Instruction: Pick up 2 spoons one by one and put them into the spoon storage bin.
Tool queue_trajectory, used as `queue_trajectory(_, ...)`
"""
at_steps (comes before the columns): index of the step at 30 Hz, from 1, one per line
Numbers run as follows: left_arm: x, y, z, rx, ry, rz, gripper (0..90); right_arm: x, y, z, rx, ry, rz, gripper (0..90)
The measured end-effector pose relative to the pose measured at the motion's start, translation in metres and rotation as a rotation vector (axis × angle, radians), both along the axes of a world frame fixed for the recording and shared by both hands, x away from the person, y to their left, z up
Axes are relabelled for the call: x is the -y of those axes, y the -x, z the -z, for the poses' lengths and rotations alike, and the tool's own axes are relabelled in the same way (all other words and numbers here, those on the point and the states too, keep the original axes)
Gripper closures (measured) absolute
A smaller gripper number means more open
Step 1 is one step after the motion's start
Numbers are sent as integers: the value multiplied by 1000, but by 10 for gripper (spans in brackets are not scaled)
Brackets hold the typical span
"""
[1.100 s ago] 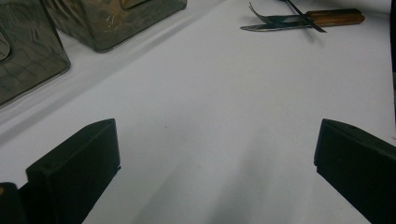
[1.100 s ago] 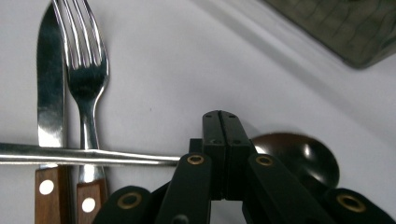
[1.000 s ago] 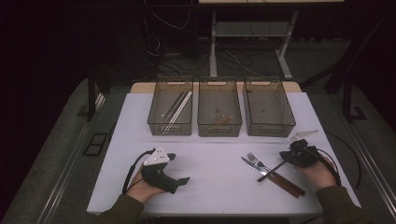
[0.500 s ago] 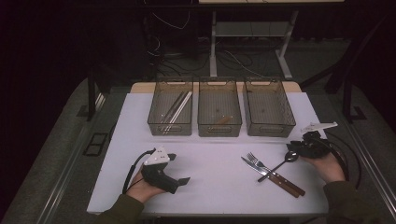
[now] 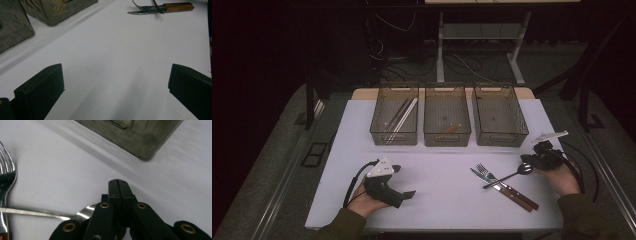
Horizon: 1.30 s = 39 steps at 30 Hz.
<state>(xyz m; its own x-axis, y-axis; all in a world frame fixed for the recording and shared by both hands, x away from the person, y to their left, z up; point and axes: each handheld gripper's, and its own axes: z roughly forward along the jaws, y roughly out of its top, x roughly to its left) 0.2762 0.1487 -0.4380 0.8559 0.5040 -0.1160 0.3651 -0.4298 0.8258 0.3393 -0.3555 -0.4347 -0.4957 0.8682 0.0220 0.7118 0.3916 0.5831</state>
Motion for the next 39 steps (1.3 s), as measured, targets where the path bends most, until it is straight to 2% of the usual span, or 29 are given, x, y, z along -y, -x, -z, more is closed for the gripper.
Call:
queue_trajectory(5,0,0,0,0,0,2,0,2,6,0,-17,8,-3,900)
queue_trajectory(7,0,0,0,1,0,3,0,3,9,0,-11,5,2,900)
queue_trajectory(9,0,0,0,0,1,3,0,6,12,-3,8,-19,13,893)
queue_trajectory(12,-1,0,-1,0,-2,6,0,16,18,-10,35,-83,16,778)
queue_trajectory(14,0,0,0,-1,-1,8,0,21,22,-10,35,-116,10,693)
queue_trajectory(18,1,0,0,-2,-2,11,0,29,28,-5,24,-122,-1,583)
queue_trajectory(21,1,1,0,-2,-3,11,0,31,28,-1,8,-133,-9,555)
queue_trajectory(28,1,1,0,-2,-3,16,0,23,27,8,-36,-123,-73,589)
queue_trajectory(33,1,1,0,-3,-4,18,0,18,30,8,-22,-67,-138,641)
queue_trajectory(36,1,1,0,-4,-4,18,0,19,32,7,-43,-81,-176,696)
queue_trajectory(39,1,1,0,-3,-3,18,0,25,35,5,-44,-102,-200,783)
